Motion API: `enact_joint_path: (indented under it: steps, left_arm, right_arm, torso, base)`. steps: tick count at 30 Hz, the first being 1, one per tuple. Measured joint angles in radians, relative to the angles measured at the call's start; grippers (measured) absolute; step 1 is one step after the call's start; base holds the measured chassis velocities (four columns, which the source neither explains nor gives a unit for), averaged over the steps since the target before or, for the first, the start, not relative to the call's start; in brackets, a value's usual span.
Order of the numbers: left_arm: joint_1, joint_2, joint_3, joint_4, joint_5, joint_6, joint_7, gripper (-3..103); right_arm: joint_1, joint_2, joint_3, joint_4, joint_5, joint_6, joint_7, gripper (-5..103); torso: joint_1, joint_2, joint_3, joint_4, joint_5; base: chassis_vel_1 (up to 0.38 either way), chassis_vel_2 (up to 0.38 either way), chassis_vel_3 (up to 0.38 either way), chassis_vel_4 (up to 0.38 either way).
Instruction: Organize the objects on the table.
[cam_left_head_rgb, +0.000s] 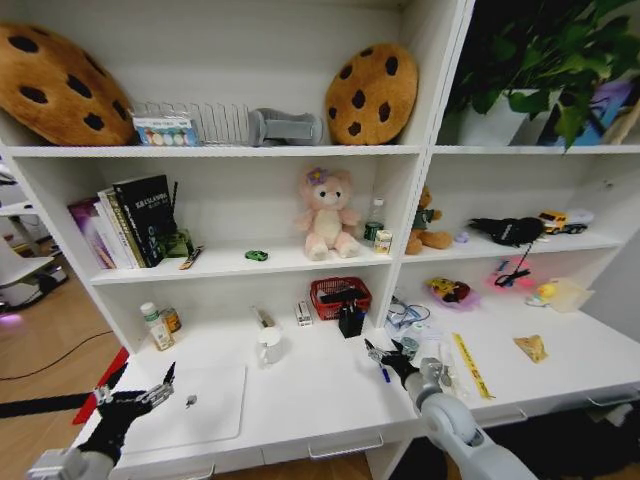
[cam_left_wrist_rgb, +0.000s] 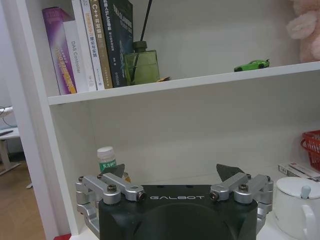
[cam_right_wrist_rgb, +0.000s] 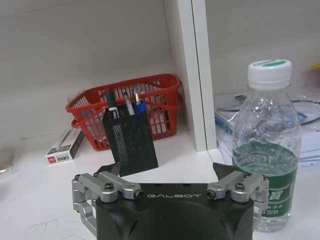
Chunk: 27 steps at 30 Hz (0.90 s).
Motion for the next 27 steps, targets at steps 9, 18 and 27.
enact_joint_path:
  steps: [9,18,27]
  left_arm:
    - [0.000,0.000,0.000,0.000,0.000,0.000,0.000,100]
    - [0.000,0.000,0.000,0.000,0.000,0.000,0.000,100]
    - [0.000,0.000,0.000,0.000,0.000,0.000,0.000,100]
  right_arm:
    - [0.040,0.000,-0.018,-0.033,0.049,-0.044,-0.010,100]
    - [0.074,-0.003,-0.035,-0.059,0.065,-0.083,0.029,100]
    - [0.079,0.003,-0.046,-0.091,0.057,-0.092,0.025,100]
  torso:
    - [0.000,0.000,0.000,0.0004,-0.0001]
    - [0.000,0.000,0.000,0.0001,-0.0002]
    - [0.000,0.000,0.000,0.0000,-0.0001]
  base:
    - [0.000,0.000,0.000,0.000]
    - [0.000,0.000,0.000,0.000]
    - [0.000,0.000,0.000,0.000]
